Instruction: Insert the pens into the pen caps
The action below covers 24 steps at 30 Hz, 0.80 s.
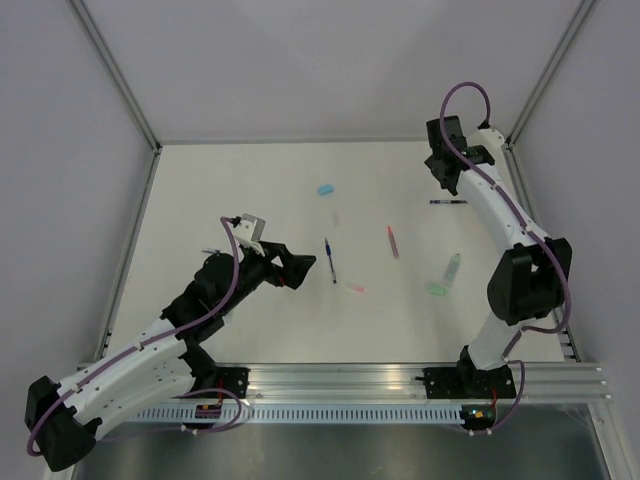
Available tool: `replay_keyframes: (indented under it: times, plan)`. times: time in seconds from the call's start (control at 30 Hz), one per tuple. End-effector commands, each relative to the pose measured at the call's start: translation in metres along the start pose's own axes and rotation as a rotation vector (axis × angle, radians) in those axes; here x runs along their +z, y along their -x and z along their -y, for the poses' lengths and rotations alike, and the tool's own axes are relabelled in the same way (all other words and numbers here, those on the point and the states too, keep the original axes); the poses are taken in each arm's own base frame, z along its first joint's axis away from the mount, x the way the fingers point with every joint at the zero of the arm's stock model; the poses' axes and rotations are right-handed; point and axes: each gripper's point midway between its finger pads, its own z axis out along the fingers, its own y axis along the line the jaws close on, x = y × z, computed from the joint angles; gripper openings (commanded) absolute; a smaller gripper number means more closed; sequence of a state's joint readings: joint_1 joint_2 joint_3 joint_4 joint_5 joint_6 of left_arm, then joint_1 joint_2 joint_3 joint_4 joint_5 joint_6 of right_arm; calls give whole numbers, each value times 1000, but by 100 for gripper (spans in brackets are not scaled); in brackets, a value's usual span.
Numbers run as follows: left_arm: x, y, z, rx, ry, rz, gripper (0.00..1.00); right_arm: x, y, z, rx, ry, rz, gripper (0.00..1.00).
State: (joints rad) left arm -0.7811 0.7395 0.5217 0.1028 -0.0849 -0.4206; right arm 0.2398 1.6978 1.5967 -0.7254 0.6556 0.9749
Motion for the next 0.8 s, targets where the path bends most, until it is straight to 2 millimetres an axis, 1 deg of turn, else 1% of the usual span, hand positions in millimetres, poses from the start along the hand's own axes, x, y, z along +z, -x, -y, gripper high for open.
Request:
replay_keyframes:
  times: [0.0,0.03,0.07,0.1,0.13,0.17,0.2,0.23,0.33,0.37,0.4,0.43,0.5,0.53,0.57,0.63,0.77]
  plan:
    - [-1,6,-3,-31,28,33,100,37,-12,20,123,-115,-152,65]
    - [-1,7,-4,-32,31,35,100,46,-19,21,138,-127,-187,64]
    - [-1,5,-3,-32,27,28,100,61,-28,24,142,-157,-211,63]
    - [0,5,-2,-32,23,26,100,73,-28,28,169,-172,-220,63]
    - [0,4,-3,-33,23,23,100,86,-42,31,168,-195,-256,63]
    - [0,4,-2,-33,23,23,100,95,-40,33,193,-205,-264,63]
    - [1,4,-3,-33,27,21,100,103,-43,31,208,-202,-273,63]
    - [1,5,-3,-31,27,24,100,113,-52,30,213,-205,-303,63]
    - [1,3,-5,-29,38,19,100,131,-58,34,234,-233,-326,63]
    - [1,3,-5,-29,37,19,100,140,-63,34,230,-244,-334,62]
    - [1,4,-4,-28,33,22,100,142,-66,37,229,-264,-340,62]
    - [1,4,-3,-29,27,21,100,150,-72,37,240,-283,-347,63]
    - [1,4,-1,-31,15,19,100,152,-82,39,238,-311,-384,62]
    - [1,3,-1,-29,15,17,100,157,-88,38,247,-320,-398,62]
    - [1,4,-2,-31,20,21,100,164,-83,49,271,-352,-407,62]
    - [2,4,-2,-30,23,19,100,171,-86,49,278,-361,-418,60]
    - [1,5,-3,-30,25,22,100,176,-91,54,297,-395,-420,59]
